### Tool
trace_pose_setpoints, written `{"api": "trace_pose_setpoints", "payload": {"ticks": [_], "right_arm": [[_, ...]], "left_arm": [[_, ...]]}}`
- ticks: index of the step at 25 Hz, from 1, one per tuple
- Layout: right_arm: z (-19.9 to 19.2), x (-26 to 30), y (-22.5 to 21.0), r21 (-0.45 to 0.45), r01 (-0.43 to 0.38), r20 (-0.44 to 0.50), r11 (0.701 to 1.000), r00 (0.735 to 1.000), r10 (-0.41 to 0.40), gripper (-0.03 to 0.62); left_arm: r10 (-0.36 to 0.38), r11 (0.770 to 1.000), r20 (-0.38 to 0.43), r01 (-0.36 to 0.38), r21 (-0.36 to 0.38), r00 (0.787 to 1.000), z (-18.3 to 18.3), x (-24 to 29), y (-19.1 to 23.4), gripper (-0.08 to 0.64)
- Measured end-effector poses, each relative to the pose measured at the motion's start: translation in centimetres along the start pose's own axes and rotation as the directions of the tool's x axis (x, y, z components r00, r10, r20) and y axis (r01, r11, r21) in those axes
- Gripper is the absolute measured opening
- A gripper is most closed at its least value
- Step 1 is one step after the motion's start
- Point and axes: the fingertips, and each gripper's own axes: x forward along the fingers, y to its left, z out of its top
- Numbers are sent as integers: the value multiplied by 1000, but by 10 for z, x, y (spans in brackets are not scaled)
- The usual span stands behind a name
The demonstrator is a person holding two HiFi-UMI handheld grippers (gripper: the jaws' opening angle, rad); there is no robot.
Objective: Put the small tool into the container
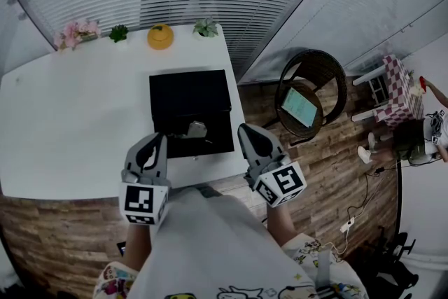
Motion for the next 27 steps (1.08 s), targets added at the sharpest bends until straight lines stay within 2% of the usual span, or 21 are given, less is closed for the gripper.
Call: {"api": "trace_pose_setpoints", "payload": {"ticks": [27], "right_arm": [[-3, 2, -3, -3, 1, -18, 1000, 1000, -1, -2]], "left_arm": [[-4, 1000, -1, 4, 5, 1000, 5, 6, -1, 6]]}}
